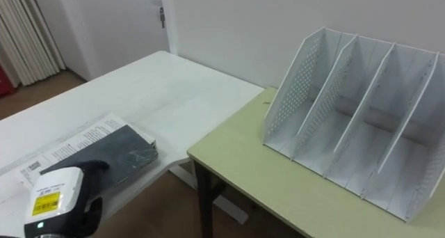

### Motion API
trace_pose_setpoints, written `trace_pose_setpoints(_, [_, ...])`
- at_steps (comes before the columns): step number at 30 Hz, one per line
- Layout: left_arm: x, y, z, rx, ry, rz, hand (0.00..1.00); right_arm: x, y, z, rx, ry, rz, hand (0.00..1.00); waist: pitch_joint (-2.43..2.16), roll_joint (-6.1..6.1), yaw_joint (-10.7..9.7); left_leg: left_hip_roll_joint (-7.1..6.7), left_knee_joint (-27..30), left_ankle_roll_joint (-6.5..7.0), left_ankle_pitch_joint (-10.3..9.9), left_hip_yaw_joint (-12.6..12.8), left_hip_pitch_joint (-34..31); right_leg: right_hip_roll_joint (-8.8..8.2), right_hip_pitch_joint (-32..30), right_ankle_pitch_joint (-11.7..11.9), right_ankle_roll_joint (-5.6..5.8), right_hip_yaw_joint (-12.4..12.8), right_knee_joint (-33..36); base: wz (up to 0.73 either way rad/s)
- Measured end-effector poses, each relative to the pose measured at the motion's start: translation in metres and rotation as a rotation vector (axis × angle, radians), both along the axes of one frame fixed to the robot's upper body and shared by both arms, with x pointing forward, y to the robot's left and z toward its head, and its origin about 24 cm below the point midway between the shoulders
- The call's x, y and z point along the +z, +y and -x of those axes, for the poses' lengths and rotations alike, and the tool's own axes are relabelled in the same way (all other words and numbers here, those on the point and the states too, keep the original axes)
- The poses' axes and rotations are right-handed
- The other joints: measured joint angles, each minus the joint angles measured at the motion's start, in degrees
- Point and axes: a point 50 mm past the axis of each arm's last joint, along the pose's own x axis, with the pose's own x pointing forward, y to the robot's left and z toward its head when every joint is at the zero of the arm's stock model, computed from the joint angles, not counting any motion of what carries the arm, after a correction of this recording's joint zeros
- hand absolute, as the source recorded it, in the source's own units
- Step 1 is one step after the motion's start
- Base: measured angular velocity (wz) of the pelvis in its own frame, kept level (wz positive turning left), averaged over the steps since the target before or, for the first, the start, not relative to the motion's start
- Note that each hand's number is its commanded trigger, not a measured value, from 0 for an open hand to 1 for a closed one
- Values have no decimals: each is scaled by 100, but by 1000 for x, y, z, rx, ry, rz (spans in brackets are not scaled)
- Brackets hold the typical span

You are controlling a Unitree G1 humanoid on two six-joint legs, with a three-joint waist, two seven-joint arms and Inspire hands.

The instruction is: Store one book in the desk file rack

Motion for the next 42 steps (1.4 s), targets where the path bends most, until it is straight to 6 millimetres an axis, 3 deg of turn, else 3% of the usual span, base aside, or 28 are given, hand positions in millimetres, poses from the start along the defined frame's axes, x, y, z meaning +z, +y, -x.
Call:
trace_pose_setpoints(24, [3, 1, -3, 14, -41, -36, 100, 1, -1, -8, 5, -30, 25, 0, 3, 12, -6, 0, -35, 1, 1, 58, 52, 7, 10, -1, 2, 78, 5, 0])
trace_pose_setpoints(33, [9, 2, -7, 16, -90, 23, 100, 2, 1, -28, 23, -155, 28, 0, 37, 83, 12, 4, -35, 2, -1, 58, 17, 10, -21, -1, 4, 84, -12, 0])
trace_pose_setpoints(37, [18, 2, -10, 23, -132, 123, 100, 2, 0, -27, 25, -172, 40, 0, 27, 101, 31, 5, -24, 1, -2, 30, -52, 7, -91, 6, 0, 55, -8, 4])
trace_pose_setpoints(39, [25, 2, -11, 45, -170, 230, 100, 3, -1, -29, 28, -186, 40, 0, 57, 124, 24, 4, 5, 1, -2, 15, -80, 4, -105, 23, -2, 46, -16, 2])
trace_pose_setpoints(42, [39, -4, -13, 52, -247, 488, 100, 3, -2, -30, 33, -197, 43, 0, 68, 133, 47, 0, -2, 1, -1, 25, -73, 0, -97, 24, 1, 29, -16, 0])
